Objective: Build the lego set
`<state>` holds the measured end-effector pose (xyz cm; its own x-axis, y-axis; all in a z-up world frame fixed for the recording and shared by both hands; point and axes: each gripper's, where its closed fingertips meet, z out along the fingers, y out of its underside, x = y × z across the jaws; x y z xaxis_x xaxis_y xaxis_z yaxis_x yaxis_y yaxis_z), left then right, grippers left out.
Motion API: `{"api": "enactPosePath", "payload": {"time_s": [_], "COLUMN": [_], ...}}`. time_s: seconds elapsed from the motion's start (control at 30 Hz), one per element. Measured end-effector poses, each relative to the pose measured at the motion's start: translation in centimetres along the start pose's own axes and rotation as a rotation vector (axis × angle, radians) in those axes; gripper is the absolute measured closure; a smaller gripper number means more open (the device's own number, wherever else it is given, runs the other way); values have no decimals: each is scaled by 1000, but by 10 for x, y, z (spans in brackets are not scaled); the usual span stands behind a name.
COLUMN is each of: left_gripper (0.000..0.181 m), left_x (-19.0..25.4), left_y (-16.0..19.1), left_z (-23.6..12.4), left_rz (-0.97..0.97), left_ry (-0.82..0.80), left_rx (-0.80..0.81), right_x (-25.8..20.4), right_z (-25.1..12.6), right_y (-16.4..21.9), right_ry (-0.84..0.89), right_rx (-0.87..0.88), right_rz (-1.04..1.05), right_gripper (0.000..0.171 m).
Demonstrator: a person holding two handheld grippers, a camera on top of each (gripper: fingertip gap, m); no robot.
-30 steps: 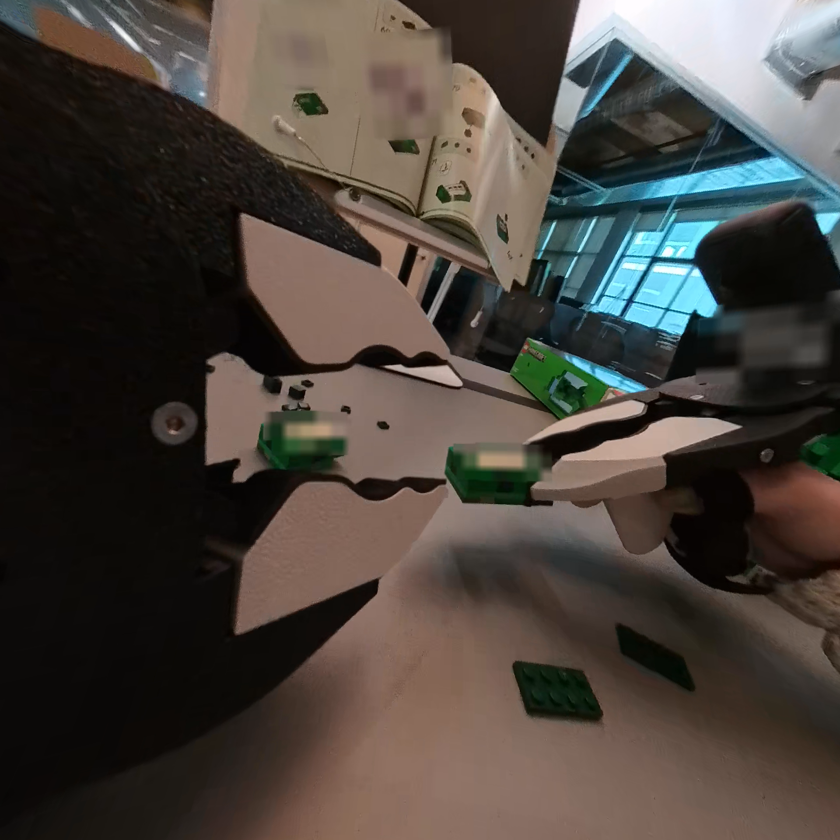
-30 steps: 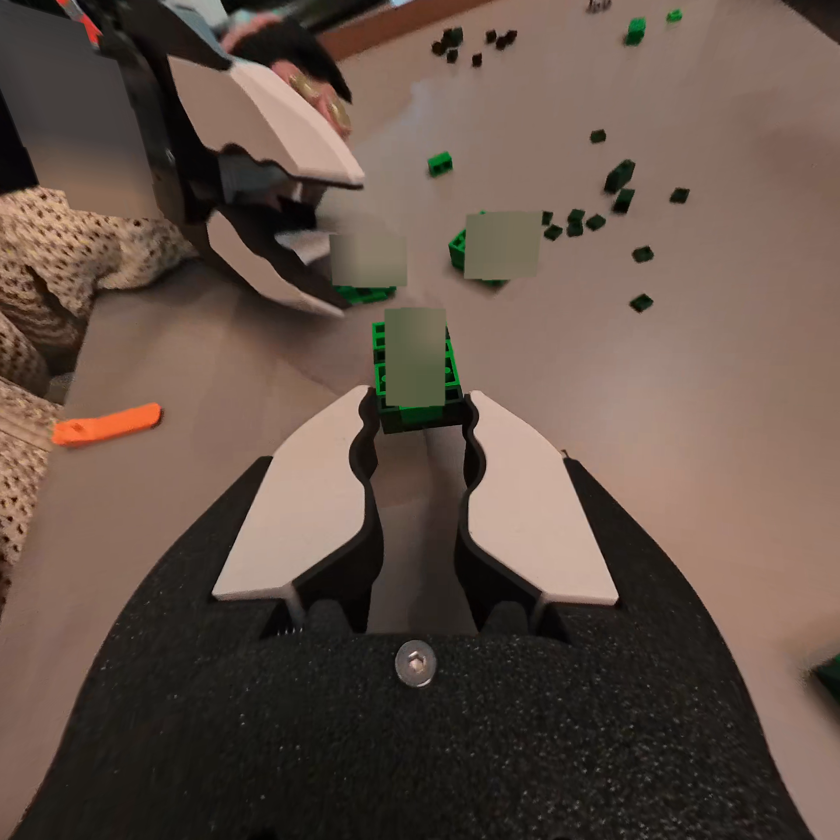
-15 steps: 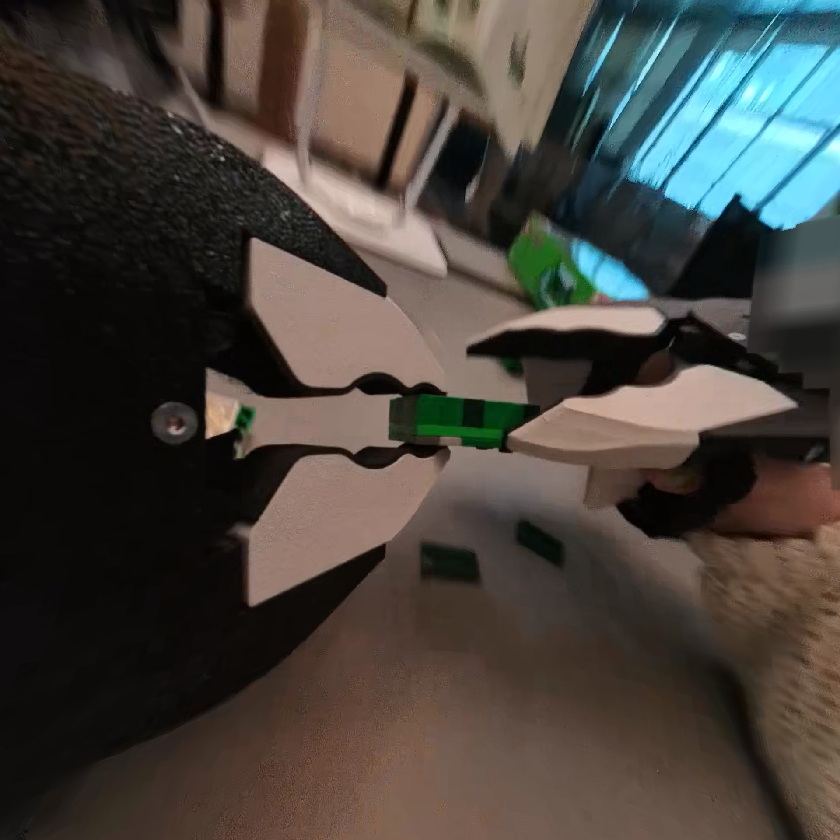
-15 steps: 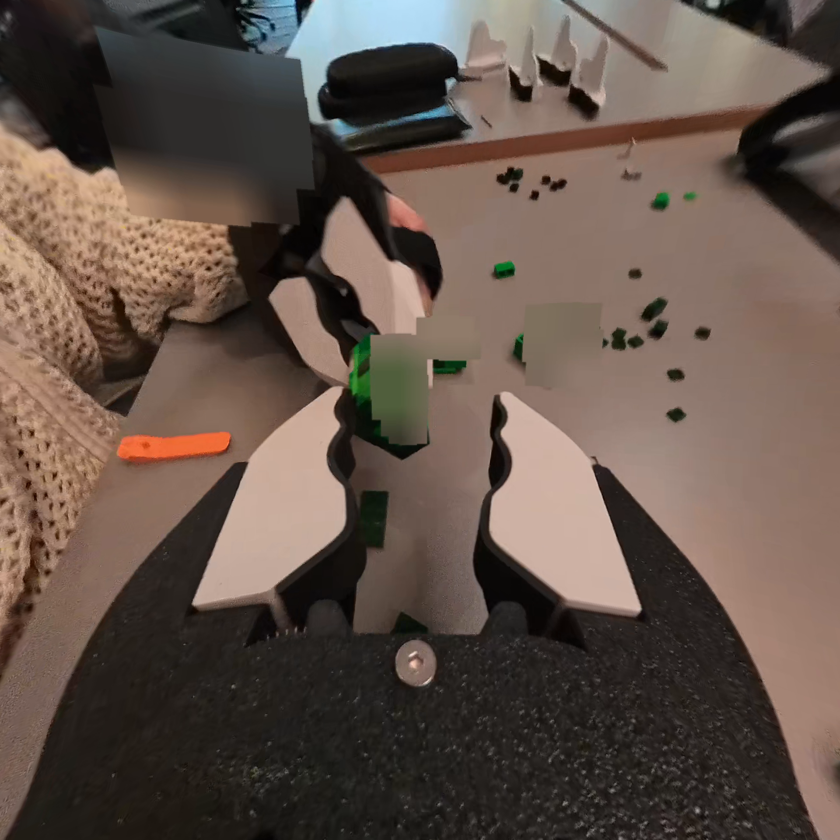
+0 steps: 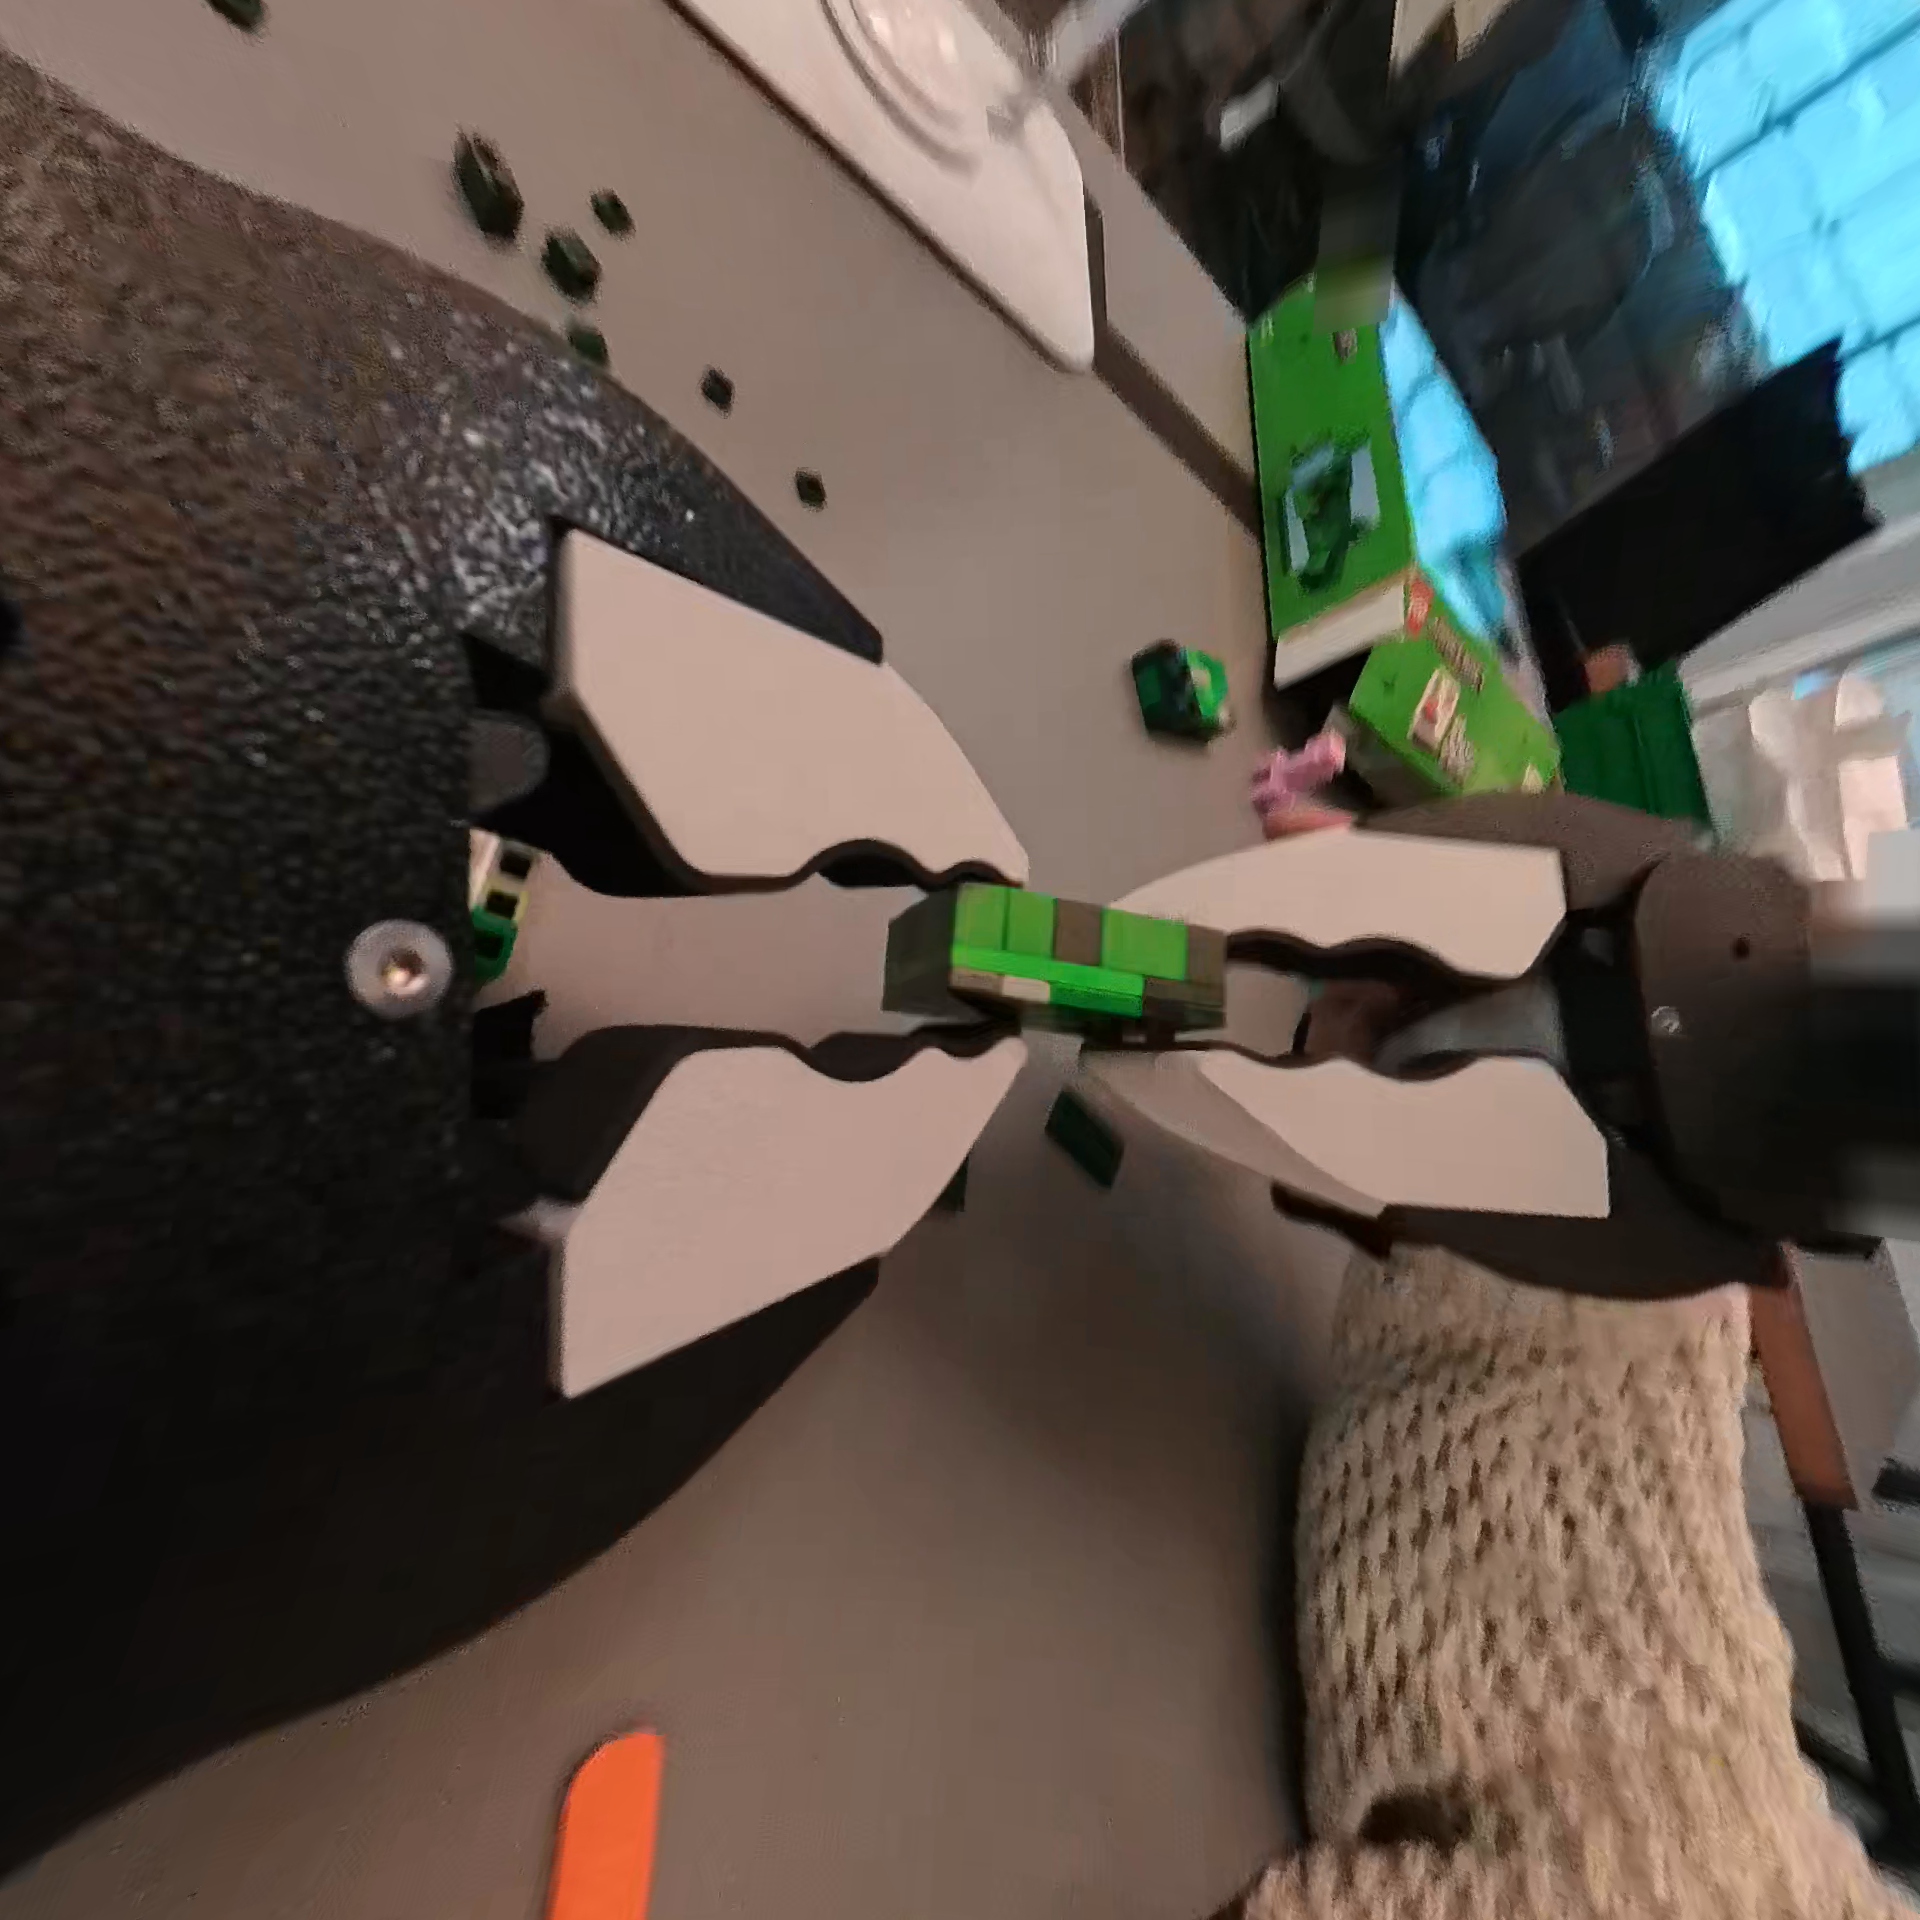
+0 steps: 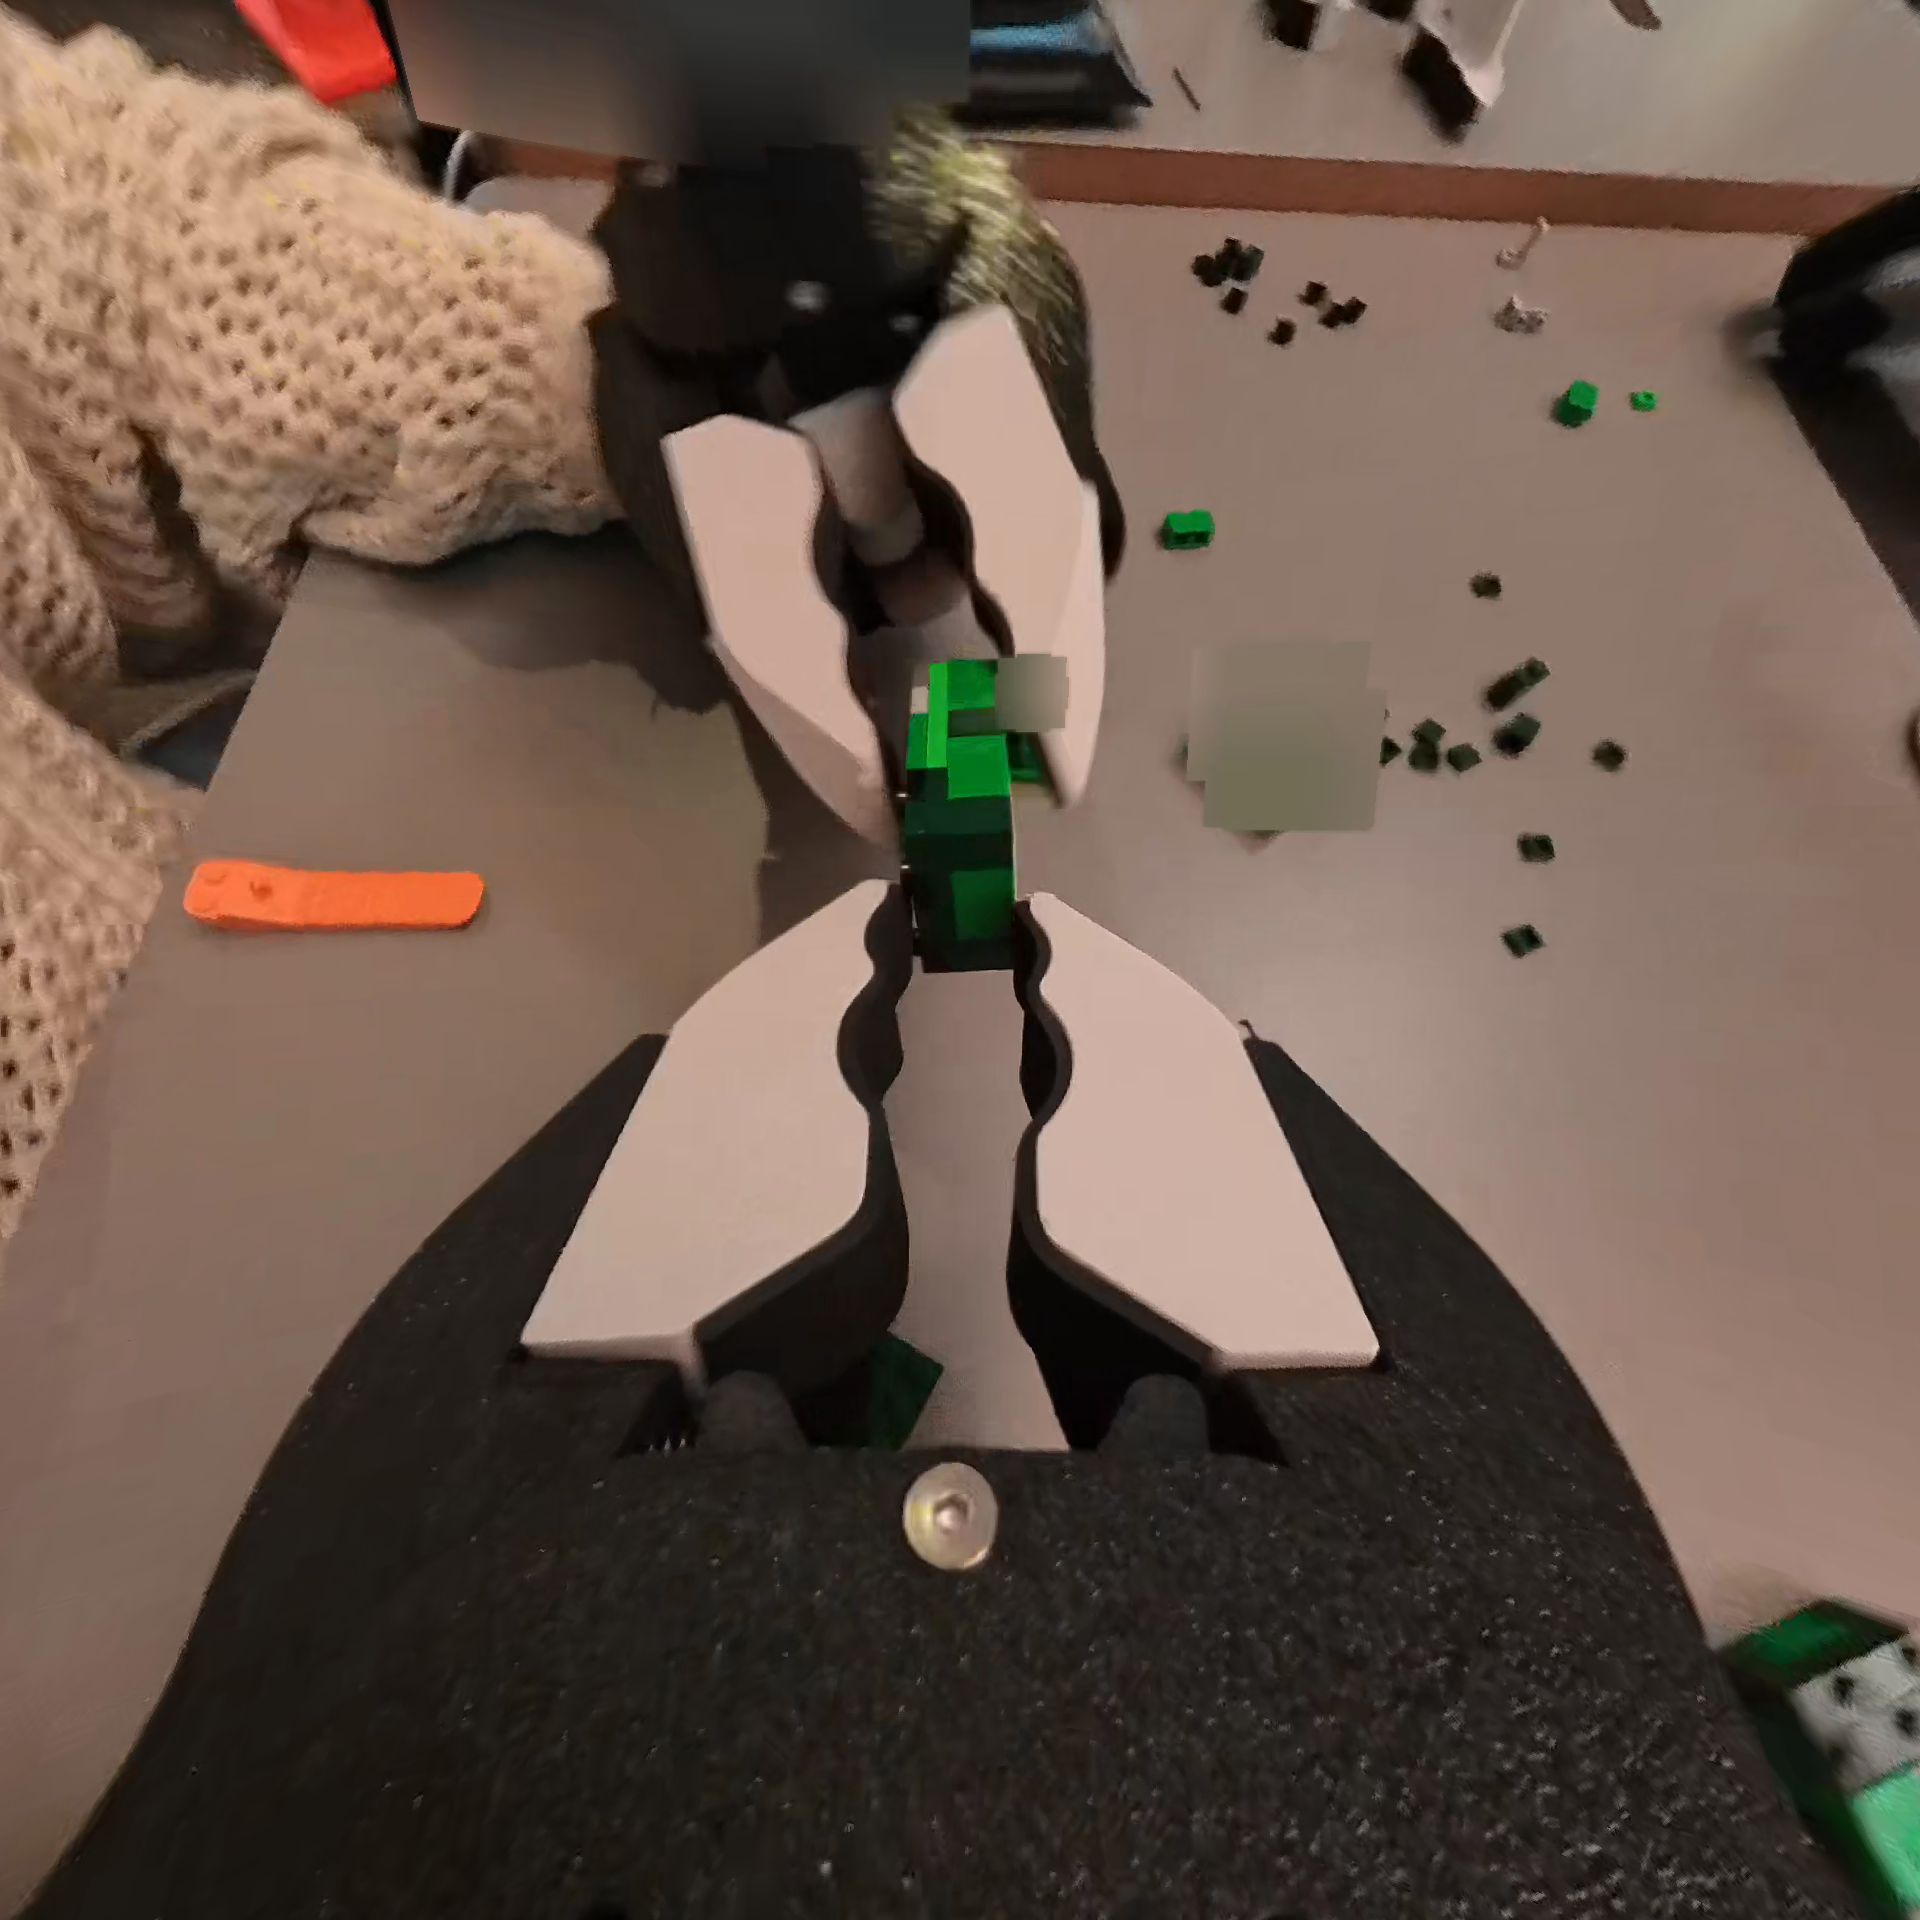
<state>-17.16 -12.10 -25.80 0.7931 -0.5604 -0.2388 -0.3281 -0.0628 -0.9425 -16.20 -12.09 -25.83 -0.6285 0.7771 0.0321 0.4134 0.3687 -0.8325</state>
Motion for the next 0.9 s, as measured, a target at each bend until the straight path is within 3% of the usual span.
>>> {"api": "enactPosePath", "payload": {"time_s": [0.07,0.13,0.27,0.4,0.43,0.53,0.67,0.77,0.9], "left_gripper": [127,114,114,116,115,115,114,114,115], "left_x": [-15,-26,-39,-42,-42,-41,-41,-40,-32], "left_y": [-4,-5,-6,-5,-4,-4,-7,-9,-7], "left_z": [-3,-8,-16,-18,-17,-16,-18,-18,-12], "left_rz": [41,70,72,77,78,99,157,178,166], "left_ry": [-120,-200,-274,-296,-296,-300,-337,-347,-290], "left_rx": [13,11,32,33,32,24,19,27,20], "right_x": [17,29,43,48,51,57,62,9,-41], "right_z": [1,2,5,4,3,-3,-23,-16,7], "right_y": [13,34,60,66,72,74,63,41,66], "right_ry": [24,8,-63,-154,-120,-39,192,61,18], "right_rx": [-37,-103,-125,-104,-132,-155,-151,-149,-361], "right_rz": [170,367,795,1014,1019,987,740,373,72], "right_gripper": [153,154,154,152,140,124,124,136,141]}}
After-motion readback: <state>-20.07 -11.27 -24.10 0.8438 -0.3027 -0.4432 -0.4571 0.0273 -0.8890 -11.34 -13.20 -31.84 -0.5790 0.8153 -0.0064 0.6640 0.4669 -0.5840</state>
